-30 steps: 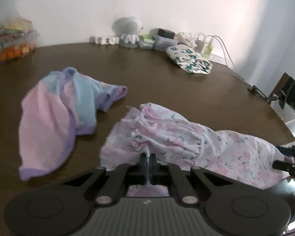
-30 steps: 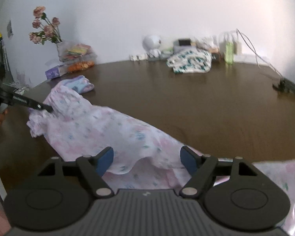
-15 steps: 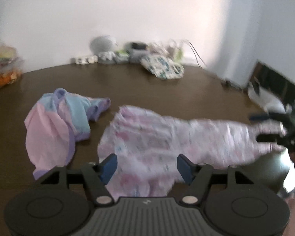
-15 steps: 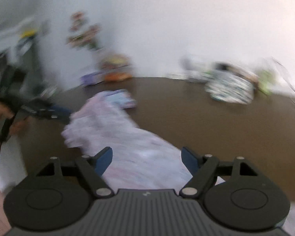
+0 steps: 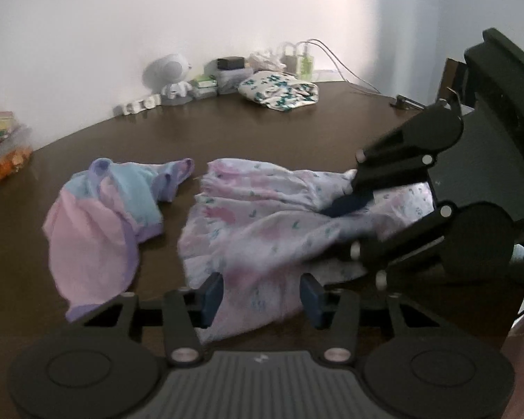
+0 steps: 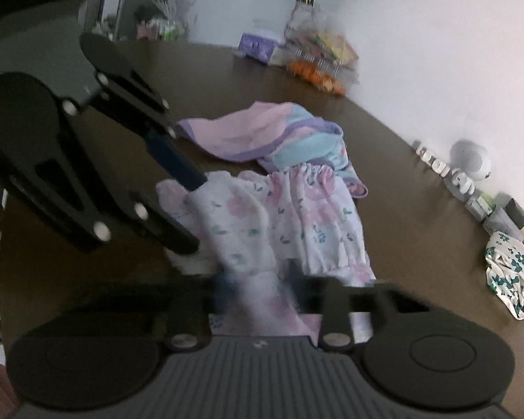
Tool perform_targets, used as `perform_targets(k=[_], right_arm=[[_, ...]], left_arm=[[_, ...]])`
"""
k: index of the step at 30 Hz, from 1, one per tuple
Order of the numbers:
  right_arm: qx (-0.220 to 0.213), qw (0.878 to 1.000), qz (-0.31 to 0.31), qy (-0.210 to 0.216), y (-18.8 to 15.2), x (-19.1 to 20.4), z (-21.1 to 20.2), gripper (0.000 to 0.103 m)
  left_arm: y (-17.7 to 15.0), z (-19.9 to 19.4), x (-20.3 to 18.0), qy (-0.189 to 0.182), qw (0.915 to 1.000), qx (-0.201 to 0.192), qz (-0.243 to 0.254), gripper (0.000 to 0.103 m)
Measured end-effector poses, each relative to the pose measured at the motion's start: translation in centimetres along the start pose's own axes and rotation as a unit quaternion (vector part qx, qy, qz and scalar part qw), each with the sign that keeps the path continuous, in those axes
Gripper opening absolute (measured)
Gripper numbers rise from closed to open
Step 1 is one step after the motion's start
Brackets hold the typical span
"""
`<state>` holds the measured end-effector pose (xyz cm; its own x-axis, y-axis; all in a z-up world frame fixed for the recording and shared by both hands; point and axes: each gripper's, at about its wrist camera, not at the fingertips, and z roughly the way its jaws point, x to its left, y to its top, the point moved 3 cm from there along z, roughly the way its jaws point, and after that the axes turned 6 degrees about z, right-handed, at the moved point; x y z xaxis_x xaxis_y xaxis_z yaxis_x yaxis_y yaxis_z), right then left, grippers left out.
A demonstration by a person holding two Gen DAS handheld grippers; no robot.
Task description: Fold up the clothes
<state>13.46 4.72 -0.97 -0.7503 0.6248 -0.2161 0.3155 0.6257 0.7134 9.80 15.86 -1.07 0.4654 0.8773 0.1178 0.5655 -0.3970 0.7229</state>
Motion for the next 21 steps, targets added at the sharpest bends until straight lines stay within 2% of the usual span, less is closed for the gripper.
perform_targets(k=[2, 4, 6, 8, 11, 13, 16, 21], right_arm=[[-0.004, 1.000, -0.014, -0.019, 0.1, 0.3, -0.2, 0.009], [-0.029, 0.999, -0.011, -0.039, 0.3, 0.4, -0.9, 0.008], [-0.059, 0.997, -0.009, -0.057, 0.8, 0.3, -1.4, 0.008], [-0.076, 0.992, -0.033, -0.095, 0.8, 0.8, -1.6, 0.008], [-0.062, 0.981, -0.113, -0.148, 0.3, 2.5, -0.2, 0.008], [-0.053, 0.980, -0.139, -0.132, -0.2, 3.6, 0.7, 0.008], [-0.050, 0.982, -0.147, -0.112, -0.5, 4.8, 1.2, 0.008], [-0.047, 0.984, -0.146, -0.094, -0.7, 5.7, 2.3, 0.008]], left_arm=[[-0.1, -0.2, 0.8, 0.009, 0.9997, 0.000, -0.021, 0.052], [0.0, -0.4, 1.4, 0.003, 0.9991, -0.010, -0.041, 0.053], [0.5, -0.5, 1.6, 0.011, 0.9988, -0.027, -0.040, 0.053], [1.3, -0.5, 1.6, 0.024, 0.9982, -0.047, -0.029, 0.056], [2.2, 0.2, 1.4, 0.047, 0.9983, -0.032, -0.013, 0.057], [2.0, 0.3, 1.5, 0.038, 0.9988, -0.019, -0.023, 0.057], [0.6, -0.4, 1.9, 0.014, 0.9983, -0.014, -0.055, 0.058], [-2.0, -2.9, 2.2, 0.001, 0.9958, -0.027, -0.087, 0.060]])
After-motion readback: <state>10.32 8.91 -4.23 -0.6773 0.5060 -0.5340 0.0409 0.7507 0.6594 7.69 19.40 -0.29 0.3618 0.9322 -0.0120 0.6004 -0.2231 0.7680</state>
